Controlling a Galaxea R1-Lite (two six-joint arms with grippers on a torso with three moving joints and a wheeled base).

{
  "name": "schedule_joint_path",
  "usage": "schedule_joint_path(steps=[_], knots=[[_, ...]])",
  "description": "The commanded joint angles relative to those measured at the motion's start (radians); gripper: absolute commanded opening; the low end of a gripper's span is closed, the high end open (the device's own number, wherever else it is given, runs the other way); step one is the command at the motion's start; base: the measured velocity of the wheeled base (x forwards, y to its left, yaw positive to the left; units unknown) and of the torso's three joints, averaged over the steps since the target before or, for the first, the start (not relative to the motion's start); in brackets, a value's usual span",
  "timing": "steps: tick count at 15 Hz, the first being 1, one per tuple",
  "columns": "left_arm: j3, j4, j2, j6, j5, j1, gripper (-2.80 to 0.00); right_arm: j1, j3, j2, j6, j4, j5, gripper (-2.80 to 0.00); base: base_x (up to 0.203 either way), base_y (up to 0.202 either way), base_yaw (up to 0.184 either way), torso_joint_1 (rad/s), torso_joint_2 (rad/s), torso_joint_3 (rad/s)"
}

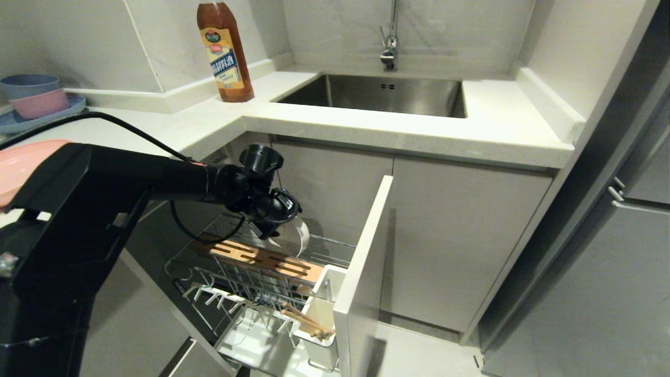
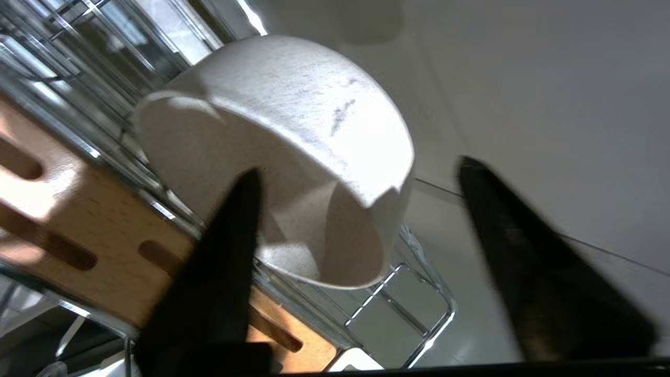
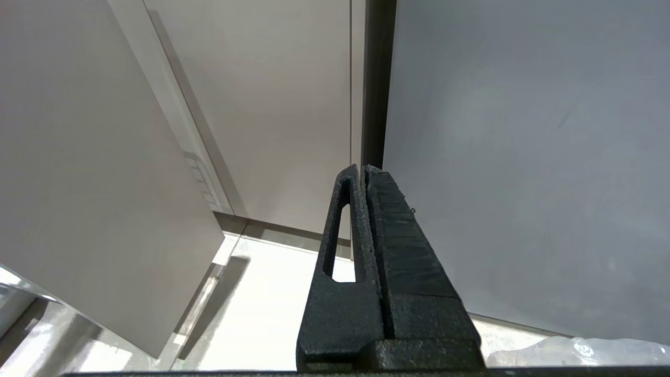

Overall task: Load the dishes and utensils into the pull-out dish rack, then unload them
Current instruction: Take the bowl out of the cupboard

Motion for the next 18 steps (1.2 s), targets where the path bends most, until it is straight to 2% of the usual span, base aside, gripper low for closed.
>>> schedule_joint_path(steps=[1,9,18], knots=[[0.003,-0.003,-0.001,-0.006,0.001,0.000,-2.80,-0.001,0.002,0.000,0.000,0.000,0.000,-2.80,0.000,0.000,0.000,0.000,0.00,0.000],[0.015,-0.004,-0.027,-0.008,0.001,-0.001,-2.80,0.000,0.002,0.000,0.001,0.000,0.000,-2.80,0.000,0.000,0.000,0.000,0.00,0.000],[0.071,-0.001,-0.175,-0.019,-0.001,-0.036,-2.80,0.000,0.003,0.000,0.000,0.000,0.000,-2.80,0.000,0.000,0.000,0.000,0.00,0.000]])
